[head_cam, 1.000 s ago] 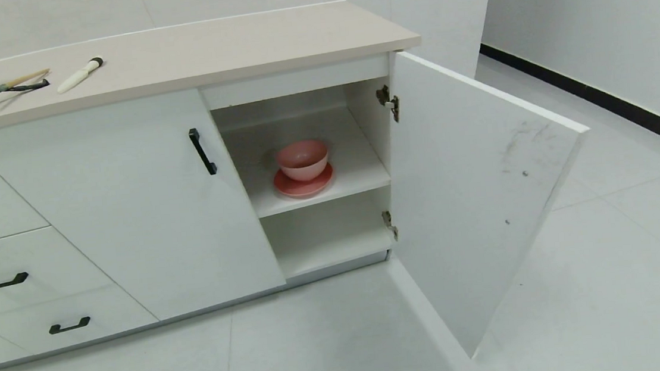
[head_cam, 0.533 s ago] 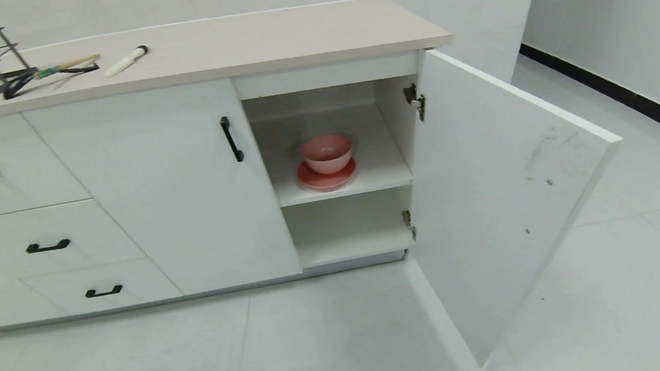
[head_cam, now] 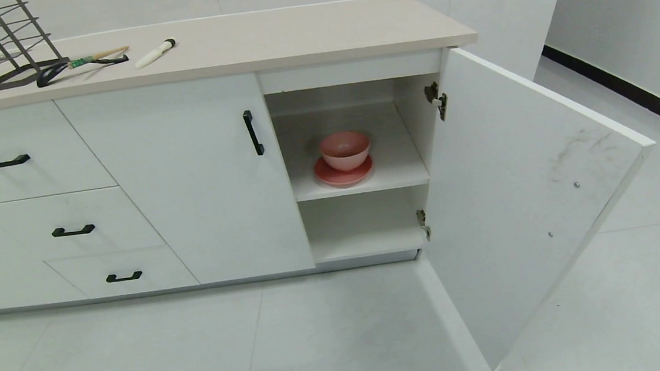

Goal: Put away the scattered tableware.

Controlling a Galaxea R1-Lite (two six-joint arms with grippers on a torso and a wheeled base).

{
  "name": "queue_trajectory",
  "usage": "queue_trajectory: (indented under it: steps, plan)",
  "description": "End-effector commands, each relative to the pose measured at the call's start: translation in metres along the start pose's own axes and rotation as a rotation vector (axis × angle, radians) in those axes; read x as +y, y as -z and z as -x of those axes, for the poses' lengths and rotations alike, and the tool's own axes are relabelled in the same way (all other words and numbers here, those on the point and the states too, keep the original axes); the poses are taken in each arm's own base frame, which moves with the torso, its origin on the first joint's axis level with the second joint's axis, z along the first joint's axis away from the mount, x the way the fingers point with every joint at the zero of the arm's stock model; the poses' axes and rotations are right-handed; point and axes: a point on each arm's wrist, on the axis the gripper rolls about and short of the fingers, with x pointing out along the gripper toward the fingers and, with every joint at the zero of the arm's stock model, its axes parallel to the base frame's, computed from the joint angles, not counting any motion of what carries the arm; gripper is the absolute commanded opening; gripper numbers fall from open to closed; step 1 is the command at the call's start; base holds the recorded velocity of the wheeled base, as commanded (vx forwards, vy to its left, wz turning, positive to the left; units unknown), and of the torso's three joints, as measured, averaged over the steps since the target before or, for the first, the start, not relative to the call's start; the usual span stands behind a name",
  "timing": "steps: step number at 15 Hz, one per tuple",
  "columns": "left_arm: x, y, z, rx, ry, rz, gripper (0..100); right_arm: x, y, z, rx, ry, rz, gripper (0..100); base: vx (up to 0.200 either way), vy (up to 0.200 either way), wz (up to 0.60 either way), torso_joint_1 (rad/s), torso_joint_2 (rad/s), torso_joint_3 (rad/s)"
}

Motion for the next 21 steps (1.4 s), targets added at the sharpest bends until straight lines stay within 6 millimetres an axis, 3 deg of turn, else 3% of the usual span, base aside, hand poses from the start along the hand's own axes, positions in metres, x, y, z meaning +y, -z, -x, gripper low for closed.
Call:
queue_trajectory:
  steps: [1,5,9,11,13,14,16,21]
  plan:
    - [0.0,0.0,0.0,0.001,-0.004,-0.001,100,0.0,0.0,0.0,0.002,0.002,-0.005,0,0.0,0.0,0.0,0.0,0.0,0.0]
    - [0.0,0.0,0.0,0.0,-0.008,0.007,100,0.0,0.0,0.0,0.002,0.005,-0.007,0,-0.2,0.0,0.0,0.002,0.0,0.002]
    - [0.0,0.0,0.0,0.0,-0.008,0.008,100,0.0,-0.01,0.0,-0.1,0.005,-0.004,0,0.0,0.0,0.0,0.0,0.0,0.0]
    - [0.0,0.0,0.0,0.0,-0.01,0.008,100,0.0,-0.023,0.003,-0.182,-0.008,0.001,0,0.0,0.0,0.0,0.0,0.0,0.0]
    - [0.001,0.0,0.0,-0.001,-0.027,0.007,100,0.001,-0.059,-0.004,-0.145,-0.081,0.008,0,0.0,-0.2,0.0,0.005,0.0,0.0]
    - [0.001,0.0,0.0,-0.001,-0.027,0.007,100,0.001,-0.081,-0.015,-0.114,-0.129,0.016,0,0.0,-0.2,0.0,0.002,0.0,0.002]
    - [0.001,0.0,0.0,-0.001,-0.027,0.01,100,0.001,-0.101,-0.045,-0.081,-0.175,0.034,0,0.0,-0.2,0.0,-0.002,0.0,0.009]
    - [0.001,0.0,0.0,-0.001,-0.028,0.011,100,0.002,-0.088,-0.116,-0.035,-0.248,0.062,0,0.0,0.0,0.0,0.0,0.0,0.0]
